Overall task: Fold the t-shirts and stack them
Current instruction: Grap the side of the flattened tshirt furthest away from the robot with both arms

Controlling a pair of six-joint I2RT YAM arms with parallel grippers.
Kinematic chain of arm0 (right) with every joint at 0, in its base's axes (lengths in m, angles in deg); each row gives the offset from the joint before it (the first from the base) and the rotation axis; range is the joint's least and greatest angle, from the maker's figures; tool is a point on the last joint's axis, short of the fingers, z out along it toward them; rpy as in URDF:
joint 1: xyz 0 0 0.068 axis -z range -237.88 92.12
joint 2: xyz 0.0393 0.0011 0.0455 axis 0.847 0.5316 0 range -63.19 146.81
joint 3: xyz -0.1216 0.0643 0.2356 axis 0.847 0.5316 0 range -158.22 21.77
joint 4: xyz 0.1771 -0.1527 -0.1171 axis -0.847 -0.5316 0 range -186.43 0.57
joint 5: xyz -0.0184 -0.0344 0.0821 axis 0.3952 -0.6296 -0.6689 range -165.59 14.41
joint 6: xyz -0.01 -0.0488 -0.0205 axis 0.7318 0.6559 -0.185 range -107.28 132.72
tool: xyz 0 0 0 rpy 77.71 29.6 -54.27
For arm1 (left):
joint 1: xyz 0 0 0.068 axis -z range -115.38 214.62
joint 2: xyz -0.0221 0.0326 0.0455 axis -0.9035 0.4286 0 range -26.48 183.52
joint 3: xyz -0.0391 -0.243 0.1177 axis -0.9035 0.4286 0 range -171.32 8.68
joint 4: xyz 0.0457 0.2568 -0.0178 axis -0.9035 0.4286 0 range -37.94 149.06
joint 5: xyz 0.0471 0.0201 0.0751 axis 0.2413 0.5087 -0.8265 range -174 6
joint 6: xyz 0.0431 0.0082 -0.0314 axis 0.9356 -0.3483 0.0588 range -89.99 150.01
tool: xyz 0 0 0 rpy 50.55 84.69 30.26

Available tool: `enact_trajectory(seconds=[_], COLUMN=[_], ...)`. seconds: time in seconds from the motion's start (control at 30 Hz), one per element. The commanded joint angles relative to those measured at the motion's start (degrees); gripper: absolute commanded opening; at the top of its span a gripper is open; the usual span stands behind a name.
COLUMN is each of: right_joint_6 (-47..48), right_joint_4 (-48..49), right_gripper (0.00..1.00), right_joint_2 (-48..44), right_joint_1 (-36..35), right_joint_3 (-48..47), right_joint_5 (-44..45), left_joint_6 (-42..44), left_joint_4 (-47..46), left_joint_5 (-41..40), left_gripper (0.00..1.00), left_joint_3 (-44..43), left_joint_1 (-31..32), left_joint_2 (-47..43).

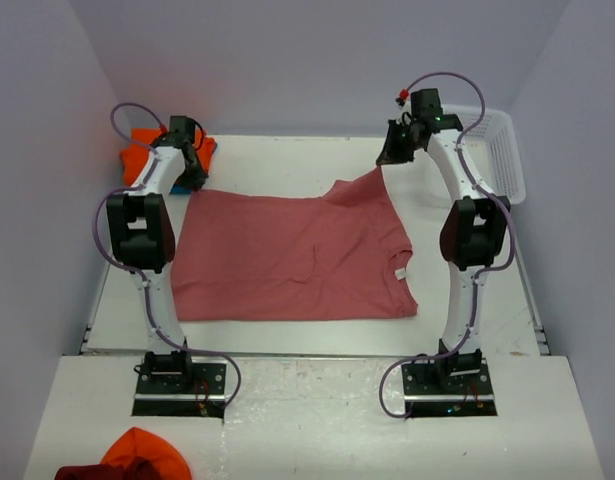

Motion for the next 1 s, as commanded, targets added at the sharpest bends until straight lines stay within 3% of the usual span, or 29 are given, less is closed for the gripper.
enact_trajectory(seconds=[0.0,0.33,0.97], right_joint_6=[-0.8,-2.3,-5.0], right_joint_4=[3.3,8.5,6.1], right_gripper=[0.0,0.0,0.0], right_joint_2=[-8.1,-20.9,-37.1], right_joint_1=[0.0,0.0,-0.3], right_joint_3=[5.6,25.4,40.9], right_joint_5=[0.4,2.9,8.0], left_joint_6=[-2.4,-6.5,-5.6], left_joint_4=[-1.0,-1.4,0.4], left_joint_5=[-1.6,-6.7,-10.9], left_gripper=[0.0,0.0,0.0], left_joint_3=[1.8,13.5,23.6], left_joint_1=[-0.5,-0.4,-0.4], left_joint_2=[-3.2,-13.0,-25.9])
